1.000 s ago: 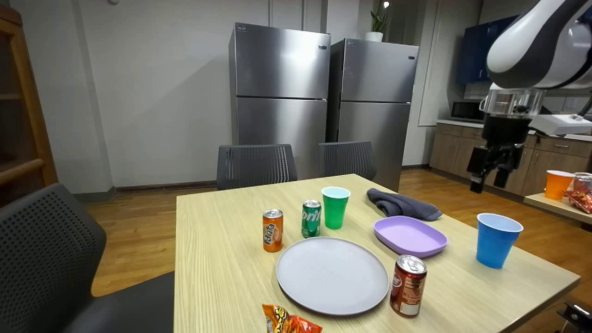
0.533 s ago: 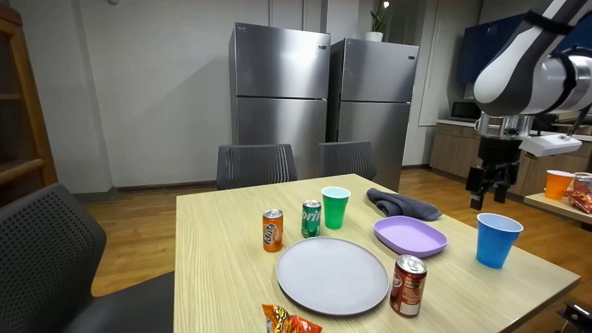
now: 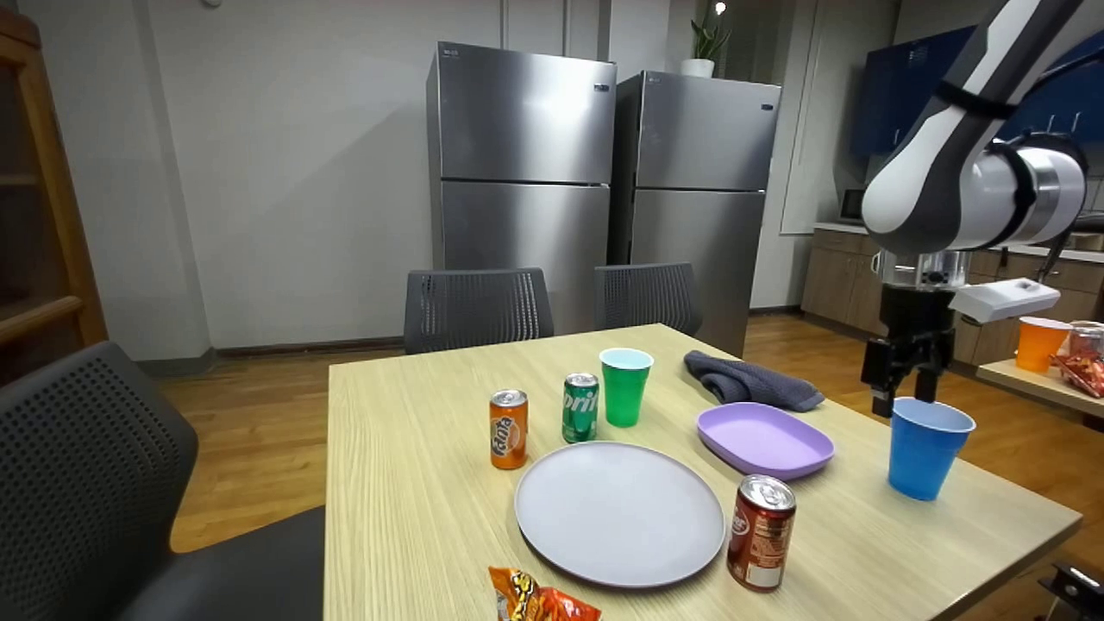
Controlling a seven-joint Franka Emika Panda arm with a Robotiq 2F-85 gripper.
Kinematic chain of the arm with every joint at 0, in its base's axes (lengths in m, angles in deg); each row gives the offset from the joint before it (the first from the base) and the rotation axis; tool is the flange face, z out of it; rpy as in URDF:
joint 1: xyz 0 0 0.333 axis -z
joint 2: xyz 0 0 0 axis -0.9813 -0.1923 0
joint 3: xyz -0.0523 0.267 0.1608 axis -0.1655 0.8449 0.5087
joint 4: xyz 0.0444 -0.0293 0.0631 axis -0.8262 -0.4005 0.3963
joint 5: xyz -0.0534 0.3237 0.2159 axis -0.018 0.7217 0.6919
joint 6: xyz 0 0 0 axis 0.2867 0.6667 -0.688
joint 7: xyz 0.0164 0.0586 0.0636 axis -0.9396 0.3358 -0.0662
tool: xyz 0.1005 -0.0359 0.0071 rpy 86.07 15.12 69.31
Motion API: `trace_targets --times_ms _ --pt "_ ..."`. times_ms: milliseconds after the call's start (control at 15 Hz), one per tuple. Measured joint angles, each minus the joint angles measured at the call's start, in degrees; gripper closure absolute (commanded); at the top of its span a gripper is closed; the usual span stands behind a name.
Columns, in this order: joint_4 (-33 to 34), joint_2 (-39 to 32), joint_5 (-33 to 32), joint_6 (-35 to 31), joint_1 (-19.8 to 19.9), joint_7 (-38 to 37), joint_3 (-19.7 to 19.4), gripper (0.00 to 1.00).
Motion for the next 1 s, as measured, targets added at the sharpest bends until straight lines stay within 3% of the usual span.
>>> trace_targets --times_ms 1000 --pt "1.85 -5.16 -0.35 -1.14 1.10 -0.20 1.10 0.00"
